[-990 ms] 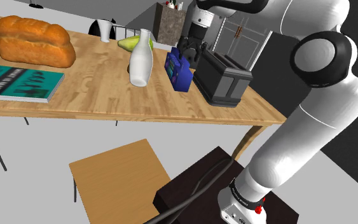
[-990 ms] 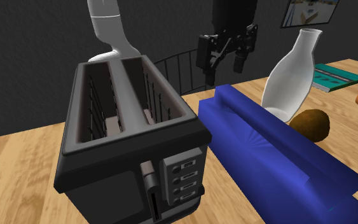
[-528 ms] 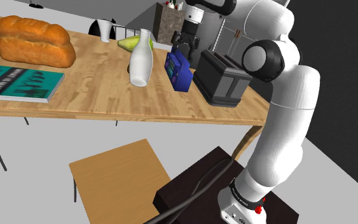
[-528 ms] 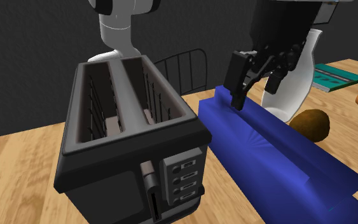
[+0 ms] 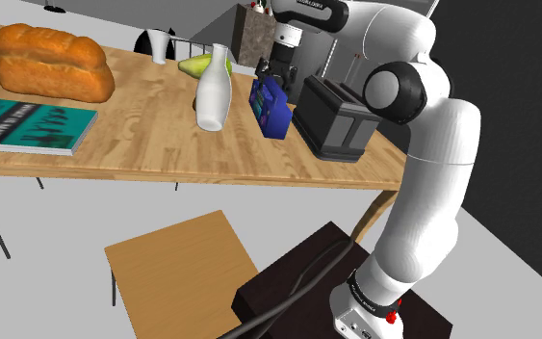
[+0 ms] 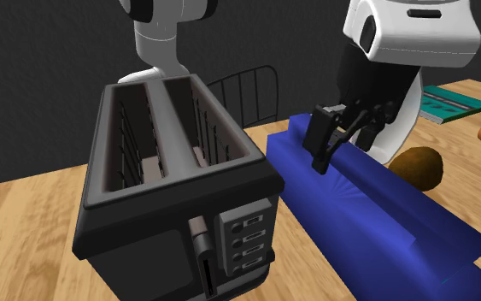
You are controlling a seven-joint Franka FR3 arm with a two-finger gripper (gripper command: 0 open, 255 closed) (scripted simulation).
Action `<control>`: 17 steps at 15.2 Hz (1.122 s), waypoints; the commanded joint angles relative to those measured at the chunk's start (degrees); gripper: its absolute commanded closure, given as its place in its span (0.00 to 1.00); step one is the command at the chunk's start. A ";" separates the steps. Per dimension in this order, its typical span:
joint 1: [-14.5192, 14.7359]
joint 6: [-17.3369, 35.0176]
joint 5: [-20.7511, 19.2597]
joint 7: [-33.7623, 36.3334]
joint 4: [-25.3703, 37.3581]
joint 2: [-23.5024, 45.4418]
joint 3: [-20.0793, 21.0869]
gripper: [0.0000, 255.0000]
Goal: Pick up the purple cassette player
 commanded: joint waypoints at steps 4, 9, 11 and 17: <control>0.00 0.45 0.02 -0.02 -0.25 0.17 0.00 1.00; 0.01 0.56 0.01 -0.03 -0.46 0.08 0.00 1.00; 0.01 0.50 0.01 -0.03 -0.42 0.06 0.00 1.00; -0.42 -5.42 0.26 0.25 7.69 2.25 0.02 1.00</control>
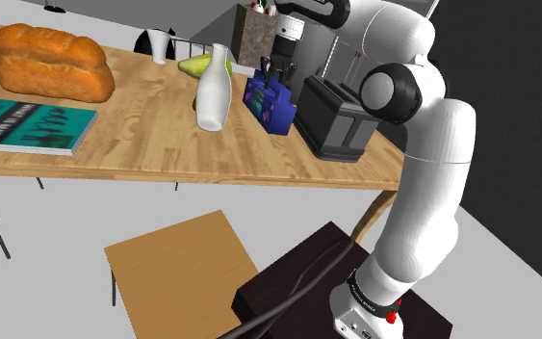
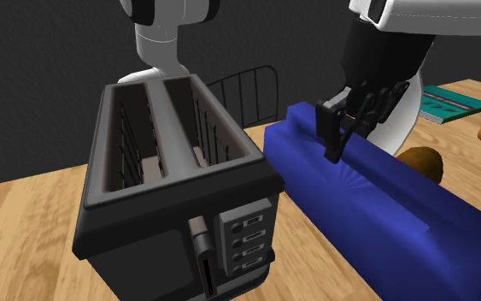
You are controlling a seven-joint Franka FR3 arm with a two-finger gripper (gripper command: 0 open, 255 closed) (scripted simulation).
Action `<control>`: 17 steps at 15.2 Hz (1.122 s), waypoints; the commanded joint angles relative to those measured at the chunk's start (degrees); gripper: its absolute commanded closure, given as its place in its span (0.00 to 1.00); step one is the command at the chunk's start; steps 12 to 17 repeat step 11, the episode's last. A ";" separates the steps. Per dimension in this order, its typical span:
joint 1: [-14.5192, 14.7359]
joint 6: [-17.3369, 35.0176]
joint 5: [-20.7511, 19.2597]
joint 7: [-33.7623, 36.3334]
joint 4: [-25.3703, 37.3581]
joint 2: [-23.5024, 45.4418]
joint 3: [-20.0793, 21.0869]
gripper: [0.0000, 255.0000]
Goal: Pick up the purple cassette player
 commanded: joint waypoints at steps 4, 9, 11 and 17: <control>-0.59 -5.93 0.40 0.26 9.28 3.15 0.07 1.00; -1.64 -14.01 1.09 0.79 23.29 9.05 0.31 1.00; -1.71 -14.39 1.12 0.82 24.02 9.39 0.35 1.00; -1.71 -14.39 1.12 0.82 24.02 9.39 0.35 1.00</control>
